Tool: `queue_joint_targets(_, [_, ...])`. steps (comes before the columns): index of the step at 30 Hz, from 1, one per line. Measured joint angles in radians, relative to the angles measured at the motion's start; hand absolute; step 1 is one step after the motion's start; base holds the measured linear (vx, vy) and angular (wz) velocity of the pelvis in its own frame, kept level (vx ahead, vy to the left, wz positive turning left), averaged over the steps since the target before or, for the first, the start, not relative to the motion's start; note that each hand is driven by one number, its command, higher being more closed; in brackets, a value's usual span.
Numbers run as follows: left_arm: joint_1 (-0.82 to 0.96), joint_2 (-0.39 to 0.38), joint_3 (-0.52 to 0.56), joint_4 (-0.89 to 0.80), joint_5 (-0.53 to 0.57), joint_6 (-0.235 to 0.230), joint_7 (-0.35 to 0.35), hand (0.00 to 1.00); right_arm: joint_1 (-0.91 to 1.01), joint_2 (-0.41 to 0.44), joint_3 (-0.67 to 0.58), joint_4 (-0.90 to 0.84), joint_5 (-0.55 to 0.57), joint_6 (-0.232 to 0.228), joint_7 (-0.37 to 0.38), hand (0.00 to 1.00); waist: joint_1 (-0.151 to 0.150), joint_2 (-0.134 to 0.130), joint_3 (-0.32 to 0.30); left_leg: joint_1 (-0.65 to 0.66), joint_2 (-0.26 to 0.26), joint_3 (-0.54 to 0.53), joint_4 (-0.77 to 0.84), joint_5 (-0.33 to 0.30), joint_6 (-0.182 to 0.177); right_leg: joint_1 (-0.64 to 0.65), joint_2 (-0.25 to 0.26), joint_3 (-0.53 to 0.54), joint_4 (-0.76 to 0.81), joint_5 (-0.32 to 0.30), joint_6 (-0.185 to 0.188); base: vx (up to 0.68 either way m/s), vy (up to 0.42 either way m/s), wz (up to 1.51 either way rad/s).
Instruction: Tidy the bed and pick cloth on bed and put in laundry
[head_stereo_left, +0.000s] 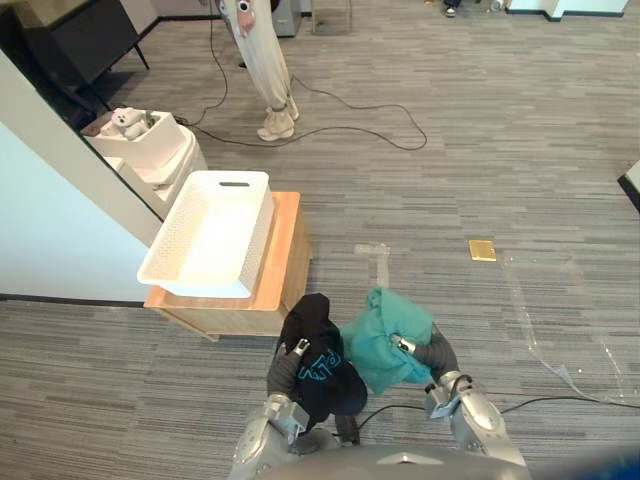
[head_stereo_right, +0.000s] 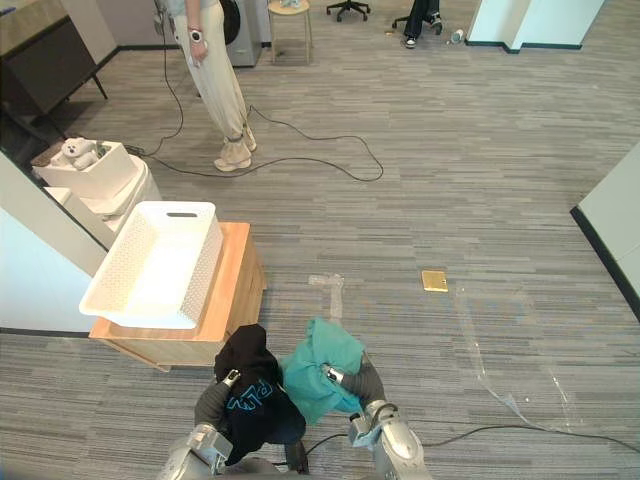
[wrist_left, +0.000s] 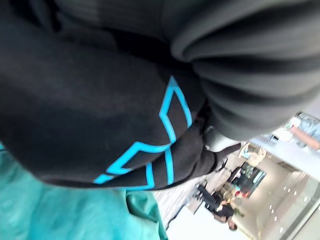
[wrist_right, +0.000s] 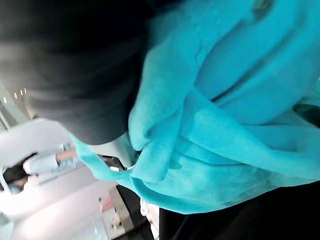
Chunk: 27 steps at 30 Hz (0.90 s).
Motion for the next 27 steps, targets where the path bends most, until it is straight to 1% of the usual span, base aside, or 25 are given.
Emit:
queue_joint_targets(1, [0.004, 0.005, 0.0, 0.001, 0.001, 0.0, -0.001, 1.0, 0.011, 0.0, 0.0, 0.0, 0.0, -0.001, 0.0, 1.0, -0.012, 0.002, 0.002, -0.001, -0.008, -0.035, 0.005, 0.005, 0.004, -0.001, -0.014, 0.009, 0.033, -0.003, -0.006, 0.09, 0.022, 0.58])
queue_joint_targets(2, [-0.006, 0.012, -0.01, 0.002, 0.02, 0.0, -0.002, 1.0, 0.023, 0.0, -0.006, 0.001, 0.002, -0.002, -0.004, 1.0, -0.041, -0.001, 0.005, 0.003, -0.013, -0.075, 0.01, 0.011, 0.013, -0.007, -0.024, 0.076, 0.081, -0.016, -0.035, 0.15, 0.012, 0.93])
queue_joint_targets(3, [-0.021, 0.024, -0.018, 0.003, 0.031, 0.001, -0.008, 1.0, 0.033, 0.0, -0.008, 0.001, 0.004, -0.003, -0.008, 1.0, -0.054, -0.003, 0.008, 0.011, -0.015, -0.112, 0.013, 0.017, 0.026, -0.02, -0.026, 0.14, 0.121, -0.027, -0.049, 0.18, -0.019, 1.37])
queue_joint_targets(4, [-0.052, 0.034, -0.037, 0.015, 0.04, 0.002, -0.034, 1.0, 0.048, 0.004, -0.02, 0.003, 0.006, -0.009, -0.017, 1.0, -0.061, -0.005, 0.016, 0.016, -0.012, -0.168, 0.016, 0.024, 0.03, -0.024, 0.0, 0.259, 0.15, -0.08, -0.052, 0.15, -0.042, 1.23])
queue_joint_targets(5, [-0.072, 0.038, -0.039, 0.029, 0.04, 0.002, -0.04, 1.0, 0.051, 0.007, -0.02, 0.008, 0.008, -0.015, -0.02, 1.0, -0.062, -0.003, 0.017, 0.018, -0.01, -0.191, 0.016, 0.033, 0.03, -0.021, 0.018, 0.292, 0.144, -0.089, -0.057, 0.1, -0.071, 1.12])
queue_joint_targets(6, [-0.084, 0.04, -0.041, 0.046, 0.04, 0.003, -0.044, 1.0, 0.048, 0.008, -0.019, 0.017, 0.016, -0.02, -0.023, 1.0, -0.067, -0.004, 0.017, 0.02, -0.006, -0.206, 0.016, 0.044, 0.034, -0.017, 0.034, 0.314, 0.133, -0.095, -0.05, 0.08, -0.1, 0.74])
queue_joint_targets(7, [-0.097, 0.041, -0.04, 0.06, 0.04, 0.004, -0.044, 1.0, 0.039, 0.009, -0.016, 0.03, 0.026, -0.025, -0.026, 1.0, -0.069, -0.004, 0.016, 0.021, -0.004, -0.224, 0.016, 0.049, 0.028, -0.018, 0.051, 0.327, 0.118, -0.096, -0.049, 0.06, -0.08, 0.49])
queue_joint_targets(8, [-0.106, 0.057, -0.08, 0.083, 0.038, 0.021, -0.044, 1.0, -0.035, 0.041, -0.004, 0.11, 0.033, -0.024, -0.033, 1.0, -0.099, -0.035, 0.016, 0.052, 0.043, -0.181, -0.004, 0.08, -0.041, 0.035, 0.159, 0.368, -0.08, -0.078, -0.051, 0.04, -0.053, 0.23])
queue_joint_targets(14, [-0.102, 0.056, -0.082, 0.097, 0.038, 0.021, -0.044, 1.0, -0.034, 0.041, -0.005, 0.123, 0.034, -0.024, -0.033, 1.0, -0.099, -0.035, 0.016, 0.052, 0.043, -0.191, -0.004, 0.082, -0.043, 0.038, 0.16, 0.362, -0.08, -0.078, -0.051, 0.0, 0.0, 0.03])
queue_joint_targets(15, [-0.104, 0.054, -0.082, 0.124, 0.038, 0.02, -0.043, 1.0, -0.034, 0.045, -0.013, 0.147, 0.037, -0.025, -0.032, 1.0, -0.1, -0.035, 0.016, 0.052, 0.042, -0.202, -0.004, 0.084, -0.042, 0.043, 0.16, 0.346, -0.082, -0.079, -0.051, -0.01, -0.003, 0.24])
queue_joint_targets(18, [-0.095, 0.044, -0.057, 0.169, 0.039, 0.018, -0.035, 1.0, -0.031, 0.05, -0.043, 0.228, 0.075, -0.024, -0.032, 1.0, -0.096, -0.035, 0.017, 0.053, 0.041, -0.204, -0.004, 0.082, -0.043, 0.05, 0.161, 0.342, -0.085, -0.082, -0.053, -0.01, -0.001, 0.1])
queue_joint_targets(19, [-0.084, 0.038, -0.044, 0.179, 0.039, 0.015, -0.035, 1.0, -0.029, 0.05, -0.047, 0.248, 0.09, -0.025, -0.032, 1.0, -0.096, -0.035, 0.017, 0.053, 0.042, -0.201, -0.004, 0.071, -0.05, 0.049, 0.161, 0.343, -0.083, -0.084, -0.055, -0.02, 0.008, -0.06])
queue_joint_targets(20, [-0.074, 0.032, -0.035, 0.19, 0.04, 0.012, -0.033, 1.0, -0.026, 0.05, -0.054, 0.268, 0.107, -0.025, -0.032, 1.0, -0.092, -0.036, 0.015, 0.05, 0.043, -0.19, 0.004, 0.059, -0.05, 0.044, 0.158, 0.344, -0.08, -0.094, -0.054, -0.02, 0.023, -0.11])
queue_joint_targets(21, [-0.065, 0.031, -0.02, 0.199, 0.043, 0.009, -0.024, 1.0, -0.016, 0.049, -0.073, 0.279, 0.119, -0.025, -0.032, 1.0, -0.083, -0.04, 0.011, 0.016, 0.054, -0.152, 0.058, 0.016, -0.05, 0.025, 0.151, 0.352, -0.072, -0.107, -0.063, 0.0, 0.018, -0.19])
queue_joint_targets(22, [-0.057, 0.027, -0.004, 0.198, 0.058, -0.002, -0.018, 1.0, -0.001, 0.045, -0.086, 0.279, 0.135, -0.033, -0.031, 1.0, -0.077, -0.04, 0.013, -0.04, 0.094, -0.063, 0.175, -0.05, -0.071, 0.013, 0.15, 0.371, -0.073, -0.106, -0.069, 0.09, -0.005, -0.26])
queue_joint_targets(23, [-0.051, 0.022, 0.009, 0.198, 0.065, -0.01, -0.014, 1.0, 0.009, 0.04, -0.094, 0.28, 0.148, -0.04, -0.03, 1.0, -0.072, -0.034, 0.02, -0.073, 0.14, -0.002, 0.291, -0.084, -0.079, 0.01, 0.154, 0.383, -0.068, -0.109, -0.073, 0.11, -0.018, -0.3])
queue_joint_targets(24, [-0.047, 0.018, 0.02, 0.2, 0.067, -0.012, -0.013, 1.0, 0.009, 0.04, -0.099, 0.286, 0.155, -0.043, -0.029, 1.0, -0.071, -0.032, 0.031, -0.103, 0.167, 0.025, 0.381, -0.095, -0.067, 0.012, 0.155, 0.396, -0.057, -0.115, -0.074, 0.09, -0.02, -0.38])
queue_joint_targets(25, [-0.039, 0.014, 0.035, 0.201, 0.069, -0.013, -0.01, 1.0, 0.007, 0.038, -0.113, 0.301, 0.163, -0.045, -0.029, 1.0, -0.071, -0.037, 0.048, -0.15, 0.215, 0.044, 0.548, -0.103, -0.07, 0.029, 0.159, 0.424, -0.057, -0.118, -0.07, 0.03, -0.011, -0.53])
queue_joint_targets(26, [-0.03, 0.014, 0.042, 0.201, 0.07, -0.014, -0.009, 1.0, 0.01, 0.035, -0.118, 0.3, 0.163, -0.049, -0.026, 1.0, -0.07, -0.032, 0.05, -0.169, 0.234, 0.024, 0.622, -0.103, -0.071, 0.038, 0.169, 0.453, -0.068, -0.114, -0.068, 0.05, -0.022, -0.73])
queue_joint_targets(27, [-0.024, 0.012, 0.052, 0.2, 0.071, -0.018, -0.008, 1.0, 0.017, 0.029, -0.118, 0.3, 0.162, -0.053, -0.019, 1.0, -0.067, -0.022, 0.049, -0.176, 0.238, -0.021, 0.651, -0.103, -0.071, 0.039, 0.179, 0.487, -0.08, -0.108, -0.072, 0.09, -0.008, -0.98])
